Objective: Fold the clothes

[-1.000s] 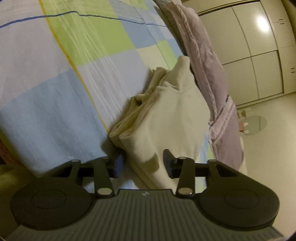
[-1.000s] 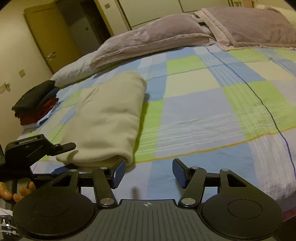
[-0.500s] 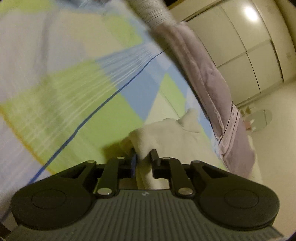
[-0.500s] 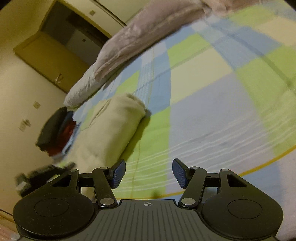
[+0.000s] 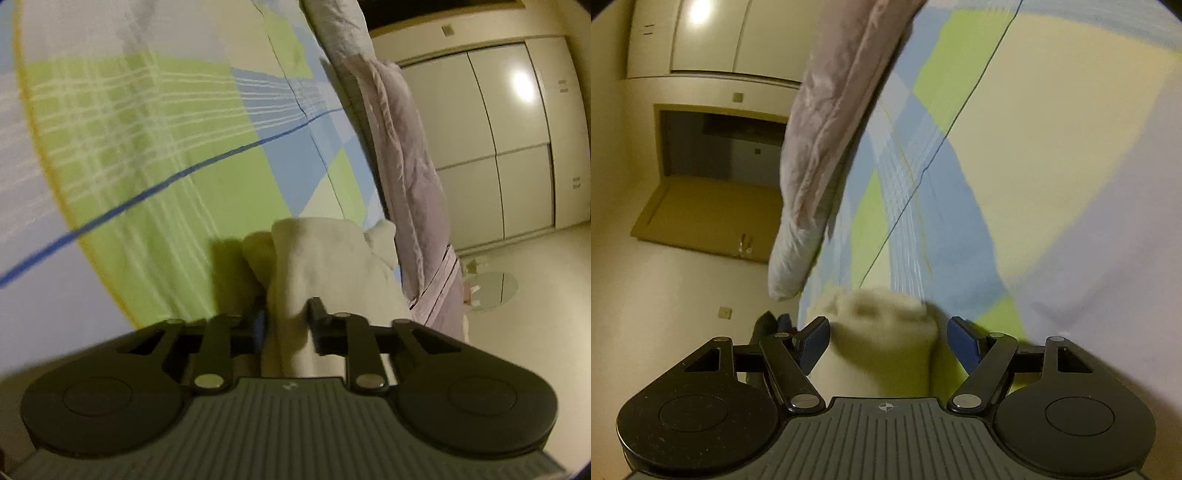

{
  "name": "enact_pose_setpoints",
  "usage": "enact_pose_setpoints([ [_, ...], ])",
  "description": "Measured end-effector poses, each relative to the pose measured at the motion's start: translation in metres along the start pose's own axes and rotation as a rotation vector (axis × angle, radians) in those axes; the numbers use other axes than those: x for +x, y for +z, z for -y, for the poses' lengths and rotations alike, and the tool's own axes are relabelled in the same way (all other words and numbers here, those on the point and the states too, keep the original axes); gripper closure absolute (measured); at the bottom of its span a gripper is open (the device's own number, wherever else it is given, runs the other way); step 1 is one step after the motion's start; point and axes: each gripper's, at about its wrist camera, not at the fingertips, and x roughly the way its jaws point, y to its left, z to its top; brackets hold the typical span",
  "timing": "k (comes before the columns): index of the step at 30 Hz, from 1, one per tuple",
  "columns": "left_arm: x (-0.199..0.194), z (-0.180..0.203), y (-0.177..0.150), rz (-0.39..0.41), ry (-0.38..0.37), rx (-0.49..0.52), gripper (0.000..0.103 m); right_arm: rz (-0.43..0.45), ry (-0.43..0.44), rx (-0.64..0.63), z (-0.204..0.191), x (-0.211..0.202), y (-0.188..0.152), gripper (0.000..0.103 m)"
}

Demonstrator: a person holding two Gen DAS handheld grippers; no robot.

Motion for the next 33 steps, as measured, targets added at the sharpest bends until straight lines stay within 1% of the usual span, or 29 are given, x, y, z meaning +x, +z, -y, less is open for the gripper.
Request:
enact_pose_setpoints([
  [1, 0.001, 0.002, 0.004, -0.015, 0.001, 0.018, 0.092, -0.003, 0.002, -0.017, -0.002, 0.007, 0.004, 0.030],
  [3, 0.004, 0.005, 0.014, -0.046, -0.001, 0.051, 0.093, -0.016, -0.040, -0.078, -0.012, 0.013, 0.003, 0.068],
  [4, 0.005, 0.007, 0.020, -0.062, -0.005, 0.064, 0.093, -0.017, -0.066, -0.107, -0.017, 0.013, 0.000, 0.076],
  [5, 0.006, 0.009, 0.029, -0.070, -0.006, 0.081, 0.093, -0.010, -0.093, -0.127, -0.021, 0.008, -0.003, 0.079],
  [7, 0.011, 0.013, 0.050, -0.089, -0.005, 0.133, 0.093, 0.001, -0.136, -0.092, -0.024, -0.010, -0.016, 0.080],
  [9, 0.025, 0.015, 0.068, -0.141, -0.003, 0.166, 0.092, 0.008, -0.173, -0.031, -0.024, -0.029, -0.038, 0.081],
  [10, 0.033, 0.017, 0.076, -0.171, -0.003, 0.180, 0.092, 0.017, -0.168, -0.029, -0.023, -0.037, -0.044, 0.081],
  [11, 0.041, 0.018, 0.084, -0.202, -0.003, 0.194, 0.088, 0.025, -0.164, -0.027, -0.022, -0.044, -0.050, 0.080],
  [12, 0.043, 0.020, 0.086, -0.208, 0.003, 0.202, 0.084, 0.033, -0.159, -0.025, -0.021, -0.051, -0.057, 0.080],
  [13, 0.045, 0.022, 0.088, -0.210, 0.009, 0.210, 0.084, 0.042, -0.155, -0.023, -0.020, -0.059, -0.063, 0.080],
  [14, 0.040, 0.024, 0.085, -0.206, 0.002, 0.225, 0.083, 0.050, -0.150, -0.021, -0.019, -0.066, -0.069, 0.076],
  [15, 0.035, 0.025, 0.082, -0.200, -0.003, 0.242, 0.076, 0.058, -0.146, -0.019, -0.018, -0.073, -0.076, 0.071],
  [16, 0.024, 0.025, 0.077, -0.182, -0.007, 0.256, 0.071, 0.067, -0.141, -0.017, -0.018, -0.080, -0.082, 0.061],
  [17, 0.012, 0.024, 0.071, -0.163, -0.011, 0.270, 0.063, 0.075, -0.137, -0.016, -0.017, -0.088, -0.088, 0.050],
  [18, -0.001, 0.022, 0.064, -0.142, -0.012, 0.276, 0.060, 0.083, -0.132, -0.014, -0.016, -0.095, -0.094, 0.045],
  [19, -0.015, 0.017, 0.055, -0.126, -0.012, 0.275, 0.059, 0.090, -0.129, -0.014, -0.015, -0.101, -0.100, 0.037],
  [20, -0.024, 0.013, 0.046, -0.128, -0.015, 0.273, 0.057, 0.087, -0.142, -0.031, -0.017, -0.099, -0.102, 0.036],
  [22, -0.035, 0.002, 0.025, -0.145, -0.019, 0.263, 0.057, 0.081, -0.167, -0.066, -0.019, -0.095, -0.106, 0.036],
  [23, -0.035, -0.001, 0.018, -0.148, -0.014, 0.264, 0.060, 0.077, -0.179, -0.083, -0.021, -0.093, -0.108, 0.036],
  [24, -0.033, -0.004, 0.012, -0.150, -0.009, 0.266, 0.065, 0.074, -0.192, -0.101, -0.022, -0.091, -0.110, 0.036],
  [25, -0.032, -0.004, 0.008, -0.135, 0.002, 0.278, 0.071, 0.071, -0.204, -0.118, -0.024, -0.089, -0.112, 0.042],
  [26, -0.031, -0.002, 0.008, -0.135, -0.002, 0.289, 0.085, 0.068, -0.217, -0.136, -0.025, -0.086, -0.114, 0.068],
  [27, -0.032, 0.003, 0.008, -0.129, -0.015, 0.302, 0.088, 0.064, -0.229, -0.153, -0.026, -0.084, -0.115, 0.069],
  [28, -0.033, 0.009, 0.009, -0.117, -0.017, 0.328, 0.088, 0.061, -0.242, -0.170, -0.028, -0.082, -0.117, 0.073],
  [29, -0.033, 0.017, 0.010, -0.108, -0.007, 0.380, 0.088, 0.058, -0.254, -0.188, -0.029, -0.080, -0.119, 0.076],
  [30, -0.031, 0.025, 0.010, -0.114, 0.021, 0.441, 0.087, 0.054, -0.267, -0.205, -0.031, -0.078, -0.121, 0.076],
  [31, -0.026, 0.030, 0.010, -0.125, 0.063, 0.492, 0.084, 0.051, -0.279, -0.223, -0.032, -0.076, -0.123, 0.076],
  [32, -0.023, 0.033, 0.008, -0.135, 0.110, 0.520, 0.076, 0.048, -0.292, -0.240, -0.033, -0.074, -0.125, 0.073],
  [33, -0.020, 0.036, 0.008, -0.138, 0.149, 0.539, 0.073, 0.044, -0.304, -0.257, -0.035, -0.072, -0.127, 0.068],
])
